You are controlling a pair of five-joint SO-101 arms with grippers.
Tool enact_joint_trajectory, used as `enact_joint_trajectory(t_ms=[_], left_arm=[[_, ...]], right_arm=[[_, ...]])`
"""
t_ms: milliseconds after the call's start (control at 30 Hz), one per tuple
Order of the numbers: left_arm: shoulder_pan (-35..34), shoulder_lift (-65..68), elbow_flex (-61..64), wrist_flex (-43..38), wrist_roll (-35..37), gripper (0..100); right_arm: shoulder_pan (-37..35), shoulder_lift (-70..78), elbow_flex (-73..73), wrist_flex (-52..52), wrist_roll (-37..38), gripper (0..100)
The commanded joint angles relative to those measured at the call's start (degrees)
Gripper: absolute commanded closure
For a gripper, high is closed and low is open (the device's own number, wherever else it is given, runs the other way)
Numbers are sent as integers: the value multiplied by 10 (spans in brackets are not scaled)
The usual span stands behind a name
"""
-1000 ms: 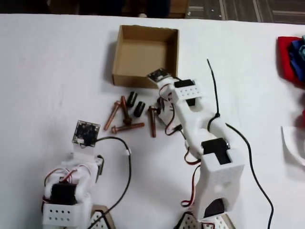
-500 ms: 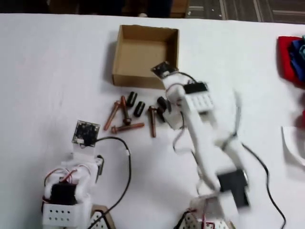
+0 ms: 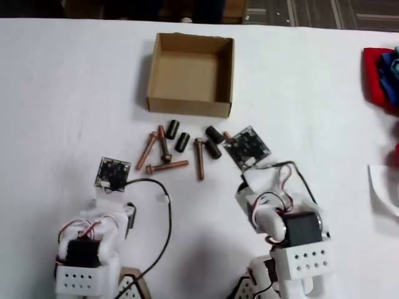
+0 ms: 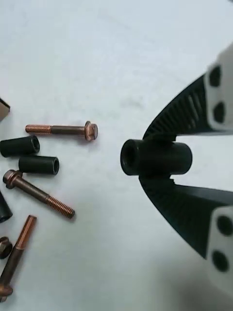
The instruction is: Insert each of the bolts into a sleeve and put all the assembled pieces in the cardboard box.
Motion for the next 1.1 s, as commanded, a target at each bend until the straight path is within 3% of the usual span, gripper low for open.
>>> enact_joint_trajectory(t_ms=[0,167,233,400,567,700,800,933,1067], left_arm=[[6,-12,12,2,5,870],[4,-13,12,-14,0,869],[-16,-13,12,-79,-29,869],[-138,-15,12,-275,-198,869],[-134,-12,-14,-334,-169,868],[-91,10,-49,-316,-163,868],[-69,107,-101,-309,-144,867],[-56,343,-238,-323,-112,839],[-2,614,-423,-229,-71,741]], right_arm=[[25,-13,4,1,21,975],[26,22,4,-11,19,975],[27,32,4,-17,18,975],[26,38,4,-21,18,975],[27,36,4,-21,18,975],[29,36,4,-20,18,975],[29,36,4,-20,19,975],[26,36,4,-19,18,975],[26,36,4,-17,18,975]])
